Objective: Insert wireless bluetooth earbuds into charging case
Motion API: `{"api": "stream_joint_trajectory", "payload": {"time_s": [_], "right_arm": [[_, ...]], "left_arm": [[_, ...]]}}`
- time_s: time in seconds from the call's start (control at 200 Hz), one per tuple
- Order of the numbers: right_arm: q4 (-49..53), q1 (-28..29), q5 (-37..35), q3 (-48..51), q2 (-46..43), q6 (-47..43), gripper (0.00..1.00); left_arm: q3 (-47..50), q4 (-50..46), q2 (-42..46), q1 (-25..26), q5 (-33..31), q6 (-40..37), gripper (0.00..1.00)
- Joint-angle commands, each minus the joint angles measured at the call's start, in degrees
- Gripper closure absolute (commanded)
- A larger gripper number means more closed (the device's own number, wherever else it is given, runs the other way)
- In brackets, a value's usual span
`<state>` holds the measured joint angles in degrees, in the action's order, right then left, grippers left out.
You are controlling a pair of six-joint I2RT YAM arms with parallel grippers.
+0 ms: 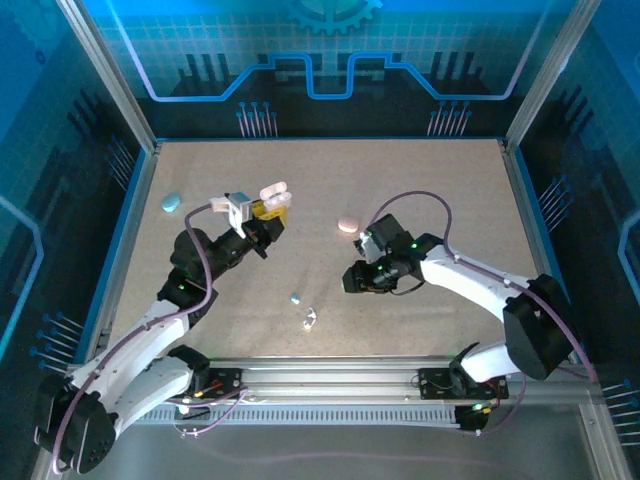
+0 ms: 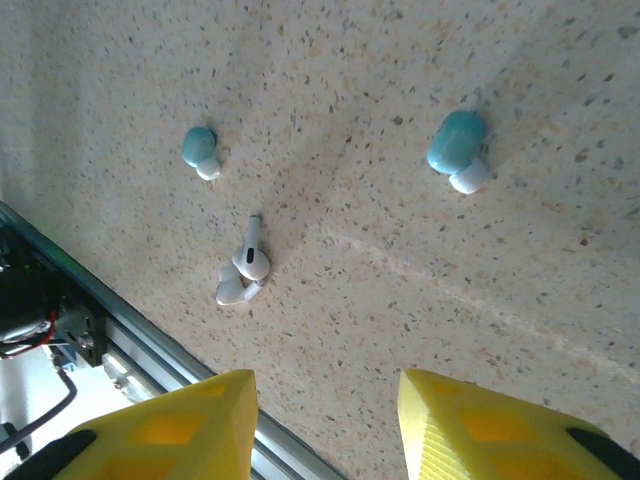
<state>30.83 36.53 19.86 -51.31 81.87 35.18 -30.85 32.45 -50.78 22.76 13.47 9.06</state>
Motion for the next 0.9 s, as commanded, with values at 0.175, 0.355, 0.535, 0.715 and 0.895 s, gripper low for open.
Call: {"api": "stream_joint_trajectory", "payload": {"time_s": [0.175, 0.355, 0.535, 0.715, 0.895], "right_arm": [[1.6, 5.03, -5.22, -1.22, 3.04, 0.25, 0.57], [3.37, 6.65, -10.91, -3.96, 6.71, -1.25, 0.57], [0.47, 8.57, -7.04, -7.16, 10.97, -2.38, 0.61], [1.62, 13.95, -6.39, -13.74, 17.78, -2.92, 0.6], [2.34, 16.24, -5.53, -16.63, 22.11, -2.64, 0.6]], "left_arm": [[1.58, 0.23, 1.99, -1.67, -1.47, 1.29, 0.74], [1.54, -0.05, 1.91, -1.76, -1.36, 1.22, 0.74], [0.65, -1.2, 1.86, -1.76, -0.87, 0.87, 0.74], [0.29, -2.25, 2.88, -1.76, -1.53, 0.58, 0.74], [-0.42, -4.59, 3.87, -1.76, -1.54, -0.54, 0.74]]}}
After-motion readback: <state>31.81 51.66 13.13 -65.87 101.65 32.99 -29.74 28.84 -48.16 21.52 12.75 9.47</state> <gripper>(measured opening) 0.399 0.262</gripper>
